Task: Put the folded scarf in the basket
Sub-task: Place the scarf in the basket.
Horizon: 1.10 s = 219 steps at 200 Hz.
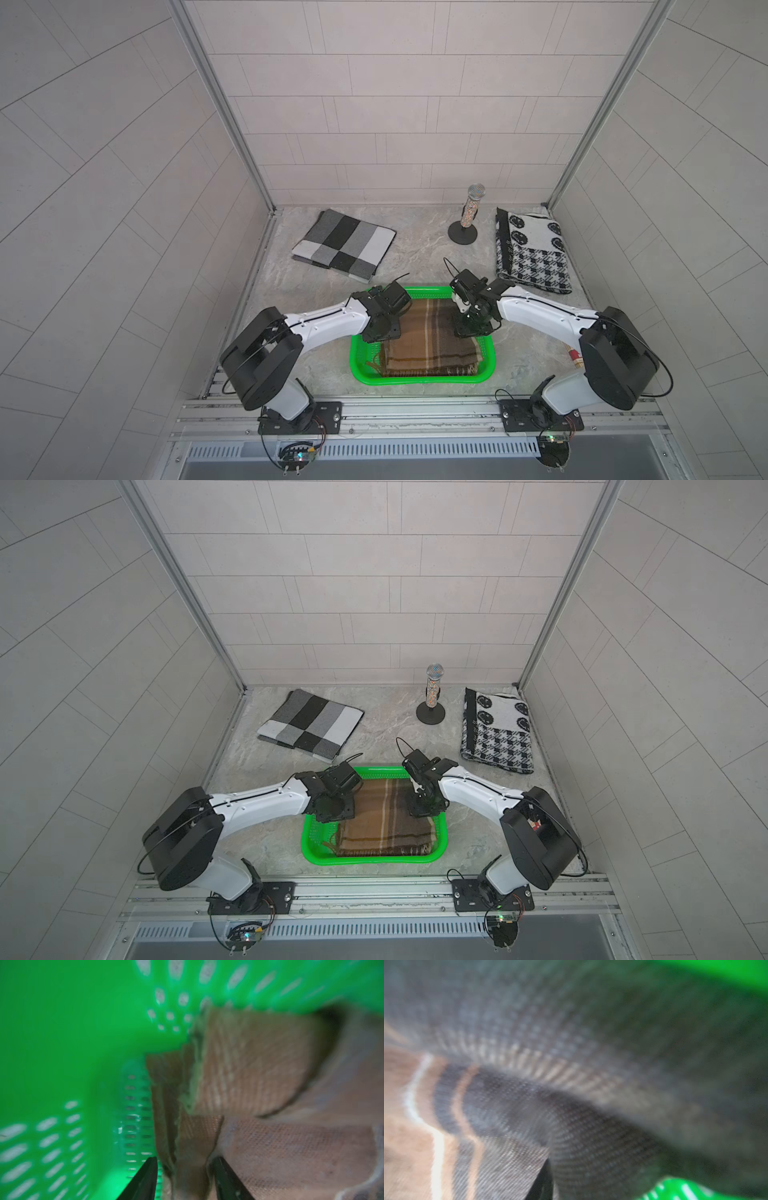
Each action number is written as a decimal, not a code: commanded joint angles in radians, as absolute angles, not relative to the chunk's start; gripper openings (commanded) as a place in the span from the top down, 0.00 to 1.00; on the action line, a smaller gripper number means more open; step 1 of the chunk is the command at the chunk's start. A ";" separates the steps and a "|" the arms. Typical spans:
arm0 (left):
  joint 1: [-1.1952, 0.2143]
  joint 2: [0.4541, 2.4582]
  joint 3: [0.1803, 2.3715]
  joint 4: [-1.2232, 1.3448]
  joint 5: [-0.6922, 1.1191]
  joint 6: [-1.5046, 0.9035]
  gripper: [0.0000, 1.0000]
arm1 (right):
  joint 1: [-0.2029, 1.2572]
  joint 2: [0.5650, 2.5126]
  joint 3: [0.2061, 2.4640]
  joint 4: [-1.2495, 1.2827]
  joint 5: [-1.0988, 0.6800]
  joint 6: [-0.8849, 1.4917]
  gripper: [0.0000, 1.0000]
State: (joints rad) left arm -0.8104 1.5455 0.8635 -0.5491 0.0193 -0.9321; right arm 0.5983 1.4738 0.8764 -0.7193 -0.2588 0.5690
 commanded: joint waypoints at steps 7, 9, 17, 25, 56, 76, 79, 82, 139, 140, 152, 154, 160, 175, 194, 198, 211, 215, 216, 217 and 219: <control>-0.815 1.578 0.850 -0.539 -0.012 -0.932 0.57 | 0.600 1.421 0.856 -0.784 -0.237 0.603 0.51; -0.815 1.579 0.850 -0.538 -0.013 -0.931 0.59 | 0.601 1.416 0.858 -0.786 -0.233 0.605 0.50; -0.815 1.580 0.848 -0.540 -0.027 -0.929 0.63 | 0.601 1.401 0.866 -0.796 -0.230 0.606 0.48; -0.815 1.576 0.849 -0.549 -0.052 -0.924 0.70 | 0.600 1.390 0.876 -0.808 -0.221 0.606 0.45; -0.808 1.559 0.848 -0.578 -0.107 -0.906 0.79 | 0.598 1.344 0.891 -0.842 -0.185 0.627 0.40; -0.809 1.541 0.853 -0.603 -0.132 -0.901 0.82 | 0.598 1.303 0.899 -0.868 -0.138 0.648 0.38; -0.808 1.537 0.853 -0.607 -0.135 -0.901 0.82 | 0.599 1.297 0.900 -0.872 -0.131 0.651 0.37; -0.808 1.532 0.853 -0.611 -0.138 -0.900 0.83 | 0.599 1.291 0.900 -0.873 -0.123 0.654 0.37; -0.808 1.456 0.864 -0.675 -0.176 -0.894 0.94 | 0.593 1.276 0.877 -0.852 -0.077 0.688 0.46; -0.808 1.455 0.864 -0.676 -0.174 -0.894 0.94 | 0.594 1.276 0.877 -0.852 -0.077 0.688 0.46; -0.809 1.432 0.862 -0.669 -0.145 -0.905 0.88 | 0.593 1.274 0.877 -0.845 -0.078 0.691 0.50; -0.809 1.427 0.861 -0.665 -0.137 -0.907 0.85 | 0.593 1.274 0.877 -0.845 -0.079 0.691 0.50; -0.811 1.413 0.859 -0.659 -0.118 -0.917 0.76 | 0.592 1.275 0.877 -0.841 -0.080 0.692 0.51; -0.817 1.395 0.855 -0.652 -0.078 -0.943 0.59 | 0.592 1.277 0.877 -0.836 -0.087 0.693 0.52; -0.817 1.415 0.841 -0.626 -0.032 -0.960 0.46 | 0.594 1.282 0.880 -0.831 -0.095 0.699 0.51; -0.816 1.422 0.837 -0.616 -0.023 -0.962 0.45 | 0.594 1.283 0.880 -0.831 -0.095 0.699 0.51; -0.818 1.457 0.830 -0.580 0.012 -0.971 0.44 | 0.594 1.282 0.880 -0.827 -0.095 0.703 0.51; -0.819 1.469 0.833 -0.572 0.024 -0.971 0.44 | 0.594 1.282 0.881 -0.827 -0.095 0.703 0.50; -0.819 1.473 0.833 -0.571 0.026 -0.971 0.44 | 0.595 1.282 0.882 -0.827 -0.095 0.702 0.50; -0.819 1.475 0.833 -0.570 0.028 -0.972 0.44 | 0.595 1.282 0.882 -0.827 -0.095 0.702 0.50; -0.820 1.482 0.835 -0.569 0.033 -0.972 0.44 | 0.594 1.282 0.882 -0.827 -0.095 0.702 0.50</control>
State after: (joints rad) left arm -0.8143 1.4250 0.8532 -0.6029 -0.0383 -0.9508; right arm 0.5945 1.2797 0.8841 -0.8162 -0.1116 0.6895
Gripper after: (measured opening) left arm 0.556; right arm 0.493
